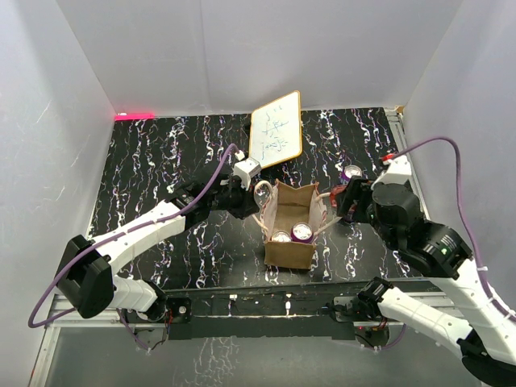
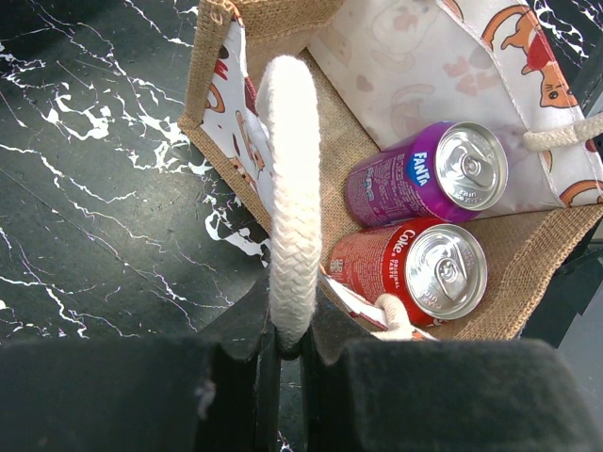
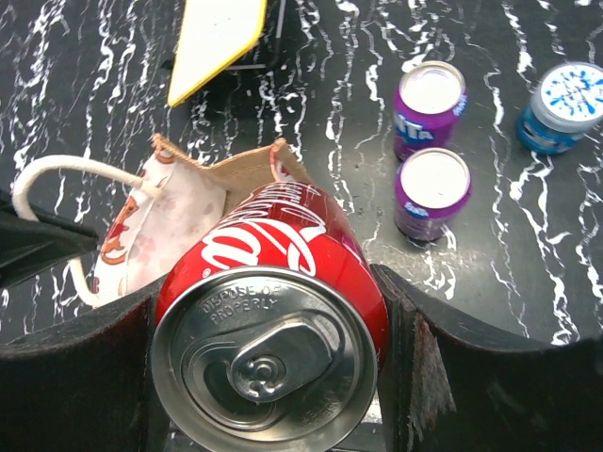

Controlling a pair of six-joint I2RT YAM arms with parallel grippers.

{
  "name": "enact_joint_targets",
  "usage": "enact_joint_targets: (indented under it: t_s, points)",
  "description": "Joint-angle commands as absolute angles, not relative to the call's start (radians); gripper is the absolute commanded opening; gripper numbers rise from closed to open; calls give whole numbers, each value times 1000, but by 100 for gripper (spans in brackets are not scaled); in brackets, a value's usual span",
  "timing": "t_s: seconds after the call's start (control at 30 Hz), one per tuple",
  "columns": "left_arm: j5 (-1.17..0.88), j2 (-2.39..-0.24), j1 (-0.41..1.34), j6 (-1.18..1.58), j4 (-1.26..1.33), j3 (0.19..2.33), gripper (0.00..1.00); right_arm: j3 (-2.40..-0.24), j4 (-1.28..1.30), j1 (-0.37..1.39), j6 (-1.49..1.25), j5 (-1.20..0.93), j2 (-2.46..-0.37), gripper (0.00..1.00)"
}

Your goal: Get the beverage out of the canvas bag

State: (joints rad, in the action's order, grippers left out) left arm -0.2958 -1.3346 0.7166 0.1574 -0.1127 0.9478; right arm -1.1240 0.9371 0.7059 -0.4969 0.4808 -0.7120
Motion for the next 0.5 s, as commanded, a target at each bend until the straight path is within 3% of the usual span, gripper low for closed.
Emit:
enact_joint_targets:
  t_s: [0.0,0.47]
  points:
    - [-288,-1341,715,146,-126,971,0,-1183,941,708,-613,652,-652,8]
    - [-277,-1364,715,135,-149,1000,0,-985,1178,708,-1079,838,-614,7]
